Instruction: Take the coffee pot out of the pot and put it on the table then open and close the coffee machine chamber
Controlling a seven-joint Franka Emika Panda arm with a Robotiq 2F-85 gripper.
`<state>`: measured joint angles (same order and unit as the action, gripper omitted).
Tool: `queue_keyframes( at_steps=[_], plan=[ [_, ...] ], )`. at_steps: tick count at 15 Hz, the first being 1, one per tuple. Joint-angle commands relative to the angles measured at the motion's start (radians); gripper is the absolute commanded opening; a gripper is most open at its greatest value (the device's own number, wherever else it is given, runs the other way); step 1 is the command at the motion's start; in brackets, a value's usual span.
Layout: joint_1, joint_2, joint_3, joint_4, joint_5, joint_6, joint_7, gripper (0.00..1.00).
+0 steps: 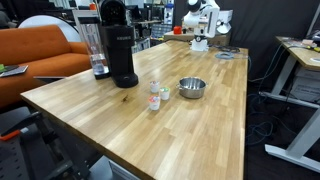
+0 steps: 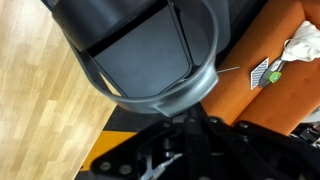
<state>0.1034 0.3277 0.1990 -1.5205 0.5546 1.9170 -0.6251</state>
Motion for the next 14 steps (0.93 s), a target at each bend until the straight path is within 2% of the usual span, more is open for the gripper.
queue_keyframes(
  at_steps=[1, 14],
  plan=[
    [-0.01, -0.025, 0.016, -0.009, -0.009, -0.054, 0.008, 0.0],
    [0.007, -0.016, 0.023, 0.007, -0.021, -0.092, 0.028, 0.0]
  ],
)
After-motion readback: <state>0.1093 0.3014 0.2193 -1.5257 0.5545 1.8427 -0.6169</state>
